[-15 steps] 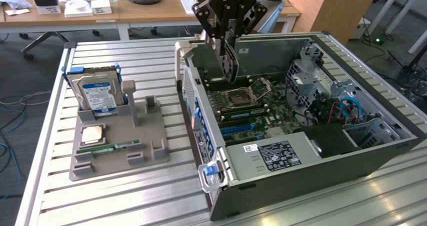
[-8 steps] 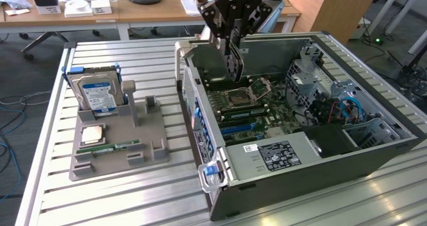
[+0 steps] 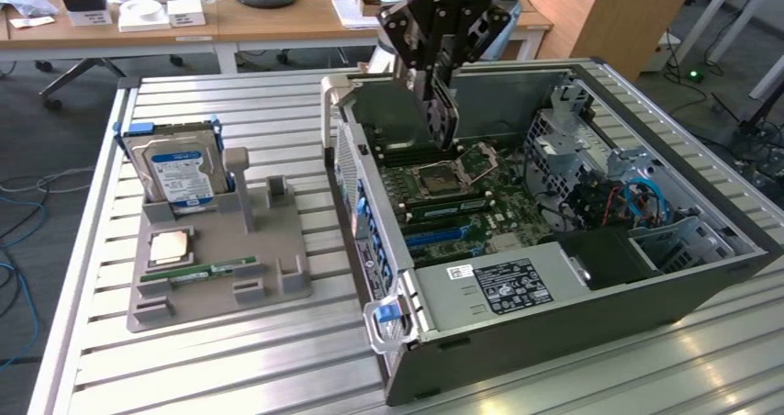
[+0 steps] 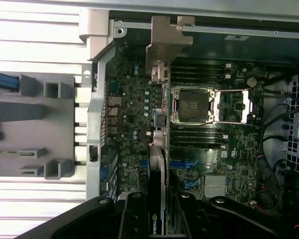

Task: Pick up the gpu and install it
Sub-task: 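Pick up the gpu and move the gpu toward the slot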

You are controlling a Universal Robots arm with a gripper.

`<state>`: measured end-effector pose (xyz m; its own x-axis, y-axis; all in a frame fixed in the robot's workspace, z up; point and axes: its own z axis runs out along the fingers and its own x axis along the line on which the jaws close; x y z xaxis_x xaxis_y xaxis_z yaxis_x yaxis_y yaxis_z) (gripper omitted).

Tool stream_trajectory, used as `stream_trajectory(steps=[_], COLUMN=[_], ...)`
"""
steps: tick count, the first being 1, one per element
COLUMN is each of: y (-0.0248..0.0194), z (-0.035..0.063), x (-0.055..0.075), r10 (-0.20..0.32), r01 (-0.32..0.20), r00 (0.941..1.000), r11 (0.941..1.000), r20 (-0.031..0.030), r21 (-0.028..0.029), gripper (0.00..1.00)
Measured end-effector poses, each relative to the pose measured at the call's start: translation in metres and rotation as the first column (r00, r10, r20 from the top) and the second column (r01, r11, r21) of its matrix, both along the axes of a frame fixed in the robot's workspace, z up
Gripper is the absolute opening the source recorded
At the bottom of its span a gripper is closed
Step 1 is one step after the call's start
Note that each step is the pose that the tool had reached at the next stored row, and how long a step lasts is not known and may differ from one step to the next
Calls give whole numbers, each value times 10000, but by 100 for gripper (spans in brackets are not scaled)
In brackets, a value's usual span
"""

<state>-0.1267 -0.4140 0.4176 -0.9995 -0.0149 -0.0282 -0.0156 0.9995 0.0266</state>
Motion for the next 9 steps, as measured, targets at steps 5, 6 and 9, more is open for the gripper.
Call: stream_trajectory(steps=[5,6,9], y=[0,0,0], z=[0,0,0], x=[71,83,119], r10=[0,0,0], r01=[0,0,0], r00=[10000,10000,10000], r11=[10000,10000,10000], r20=[0,1,1], r21=[1,0,1], gripper=[26,26,26])
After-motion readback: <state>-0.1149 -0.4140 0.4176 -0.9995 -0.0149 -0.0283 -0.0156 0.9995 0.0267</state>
